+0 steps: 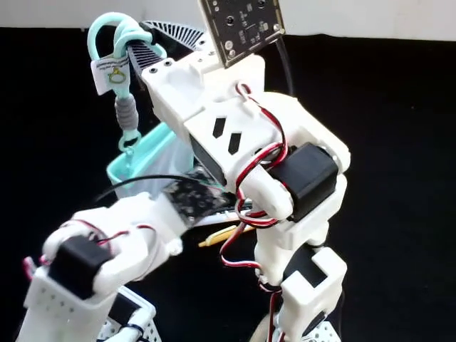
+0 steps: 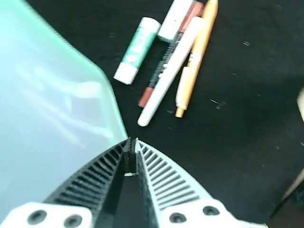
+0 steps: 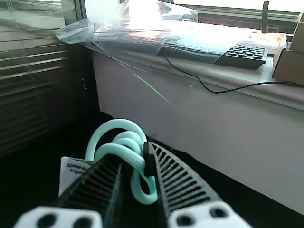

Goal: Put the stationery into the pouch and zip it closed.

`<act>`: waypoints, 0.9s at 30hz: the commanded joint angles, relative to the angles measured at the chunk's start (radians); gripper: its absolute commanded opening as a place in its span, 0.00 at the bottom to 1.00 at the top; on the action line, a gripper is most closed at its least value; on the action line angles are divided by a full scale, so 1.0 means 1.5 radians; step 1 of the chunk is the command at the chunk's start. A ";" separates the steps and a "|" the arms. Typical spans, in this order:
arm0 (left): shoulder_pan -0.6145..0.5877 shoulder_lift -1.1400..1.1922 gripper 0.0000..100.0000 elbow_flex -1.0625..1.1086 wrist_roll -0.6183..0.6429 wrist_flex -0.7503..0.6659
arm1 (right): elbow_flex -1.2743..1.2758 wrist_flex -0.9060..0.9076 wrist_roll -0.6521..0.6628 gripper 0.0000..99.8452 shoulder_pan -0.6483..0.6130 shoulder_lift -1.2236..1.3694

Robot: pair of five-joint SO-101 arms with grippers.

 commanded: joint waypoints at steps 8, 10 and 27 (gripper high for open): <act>-0.171 -0.075 0.01 -0.161 -0.003 0.028 | -0.008 -0.022 -0.008 0.01 -0.036 0.055; -0.202 -0.077 0.01 -0.186 -0.003 0.028 | -0.026 -0.022 -0.008 0.01 -0.036 0.061; -0.410 -0.072 0.01 -0.318 0.105 -0.005 | -0.120 -0.021 -0.009 0.01 -0.036 0.145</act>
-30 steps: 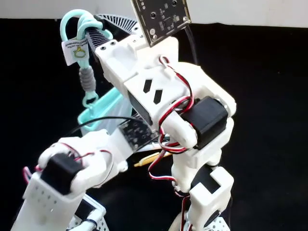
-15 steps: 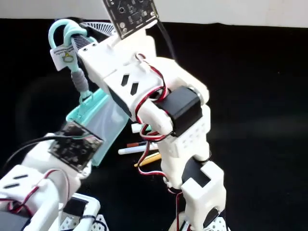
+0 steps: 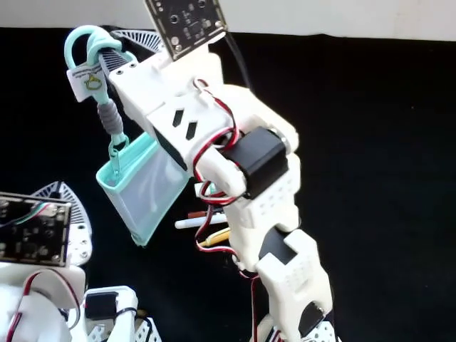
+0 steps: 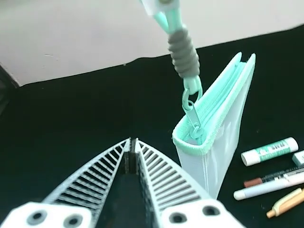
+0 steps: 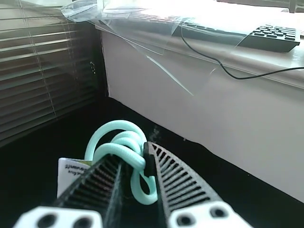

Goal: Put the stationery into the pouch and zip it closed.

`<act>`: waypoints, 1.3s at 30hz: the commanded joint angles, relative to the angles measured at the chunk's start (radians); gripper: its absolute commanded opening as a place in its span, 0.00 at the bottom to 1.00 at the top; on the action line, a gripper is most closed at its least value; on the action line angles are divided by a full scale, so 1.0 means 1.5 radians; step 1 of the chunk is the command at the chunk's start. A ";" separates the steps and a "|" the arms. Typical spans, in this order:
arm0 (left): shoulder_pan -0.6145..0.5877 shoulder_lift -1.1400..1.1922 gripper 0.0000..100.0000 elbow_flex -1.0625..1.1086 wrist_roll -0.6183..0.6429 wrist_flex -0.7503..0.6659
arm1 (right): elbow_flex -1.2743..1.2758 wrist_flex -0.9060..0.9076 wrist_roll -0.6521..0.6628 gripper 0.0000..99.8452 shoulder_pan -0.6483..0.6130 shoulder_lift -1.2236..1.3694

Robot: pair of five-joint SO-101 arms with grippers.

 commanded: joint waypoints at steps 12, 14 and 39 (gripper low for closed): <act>-0.007 0.005 0.01 -0.021 0.010 -0.043 | -0.014 -0.014 -0.008 0.01 -0.005 -0.001; -0.010 0.005 0.01 -0.023 0.012 -0.044 | -0.014 -0.014 -0.008 0.01 -0.004 -0.001; -0.011 0.005 0.25 0.014 0.401 -0.071 | -0.020 -0.014 -0.053 0.01 -0.005 0.059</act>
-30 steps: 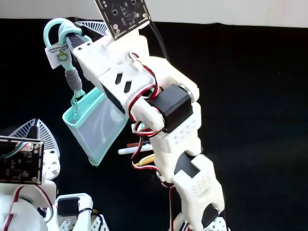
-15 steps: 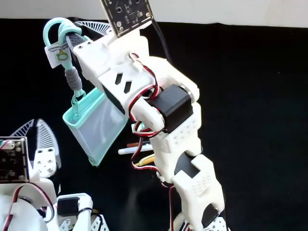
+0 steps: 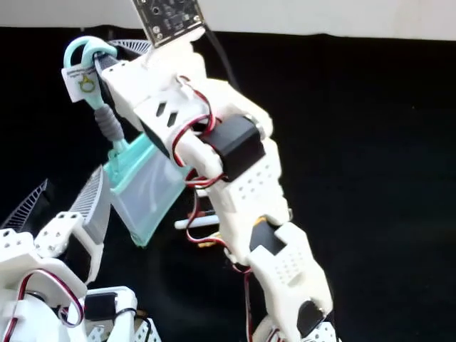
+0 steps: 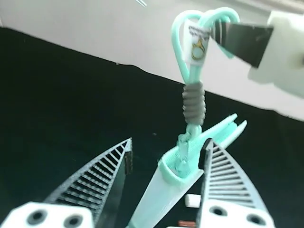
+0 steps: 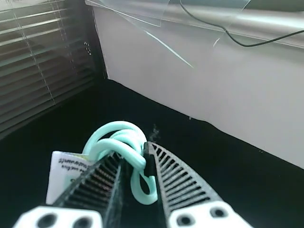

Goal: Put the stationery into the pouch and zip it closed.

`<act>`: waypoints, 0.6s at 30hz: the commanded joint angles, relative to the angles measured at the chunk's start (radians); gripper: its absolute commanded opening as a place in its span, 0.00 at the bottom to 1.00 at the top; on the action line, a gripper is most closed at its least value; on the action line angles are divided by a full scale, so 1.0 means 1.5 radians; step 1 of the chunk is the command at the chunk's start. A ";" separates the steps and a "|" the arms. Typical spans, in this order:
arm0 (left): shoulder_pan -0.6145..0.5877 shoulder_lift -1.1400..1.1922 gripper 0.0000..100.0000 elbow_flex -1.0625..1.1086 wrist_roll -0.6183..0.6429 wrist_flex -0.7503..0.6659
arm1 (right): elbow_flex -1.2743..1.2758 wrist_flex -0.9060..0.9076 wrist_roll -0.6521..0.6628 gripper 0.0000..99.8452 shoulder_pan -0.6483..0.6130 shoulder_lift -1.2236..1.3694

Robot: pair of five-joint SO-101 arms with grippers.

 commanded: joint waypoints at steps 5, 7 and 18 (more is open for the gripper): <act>-0.005 0.005 0.25 0.110 0.133 -0.080 | -0.019 -0.014 -0.004 0.01 -0.005 -0.005; -0.005 -0.001 0.25 0.131 0.141 -0.085 | -0.019 -0.014 -0.005 0.01 -0.005 -0.004; -0.004 -0.002 0.25 0.068 0.144 -0.002 | -0.016 -0.021 -0.003 0.01 -0.004 -0.001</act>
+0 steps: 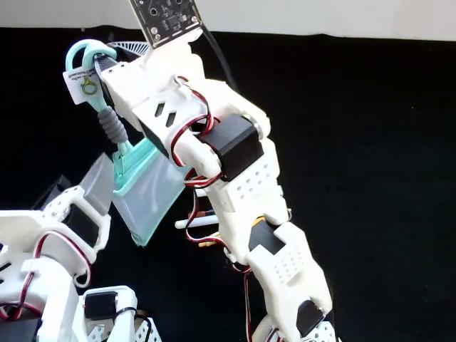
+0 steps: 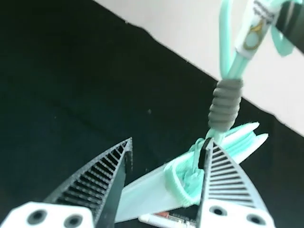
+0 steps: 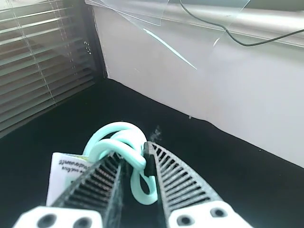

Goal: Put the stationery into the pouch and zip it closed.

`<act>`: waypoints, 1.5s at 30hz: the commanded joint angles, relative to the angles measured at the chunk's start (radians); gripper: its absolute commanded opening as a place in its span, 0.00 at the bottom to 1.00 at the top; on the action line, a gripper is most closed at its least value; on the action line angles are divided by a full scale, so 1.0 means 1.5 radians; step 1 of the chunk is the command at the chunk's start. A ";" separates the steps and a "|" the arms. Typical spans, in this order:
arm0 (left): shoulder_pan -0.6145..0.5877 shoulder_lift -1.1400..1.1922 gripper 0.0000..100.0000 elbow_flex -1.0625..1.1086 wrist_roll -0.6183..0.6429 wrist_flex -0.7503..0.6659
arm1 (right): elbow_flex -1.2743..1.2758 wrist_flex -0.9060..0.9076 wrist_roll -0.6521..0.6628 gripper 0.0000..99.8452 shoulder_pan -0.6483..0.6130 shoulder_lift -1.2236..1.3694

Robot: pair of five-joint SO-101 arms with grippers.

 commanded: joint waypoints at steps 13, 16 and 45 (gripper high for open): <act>-0.004 0.003 0.25 -0.085 0.003 0.054 | -0.019 -0.040 -0.006 0.01 -0.005 -0.003; -0.004 0.004 0.25 -0.084 0.003 0.054 | -0.019 -0.038 -0.006 0.01 -0.009 -0.003; -0.005 -0.004 0.25 0.103 0.001 0.041 | -0.019 -0.018 -0.006 0.01 -0.021 -0.003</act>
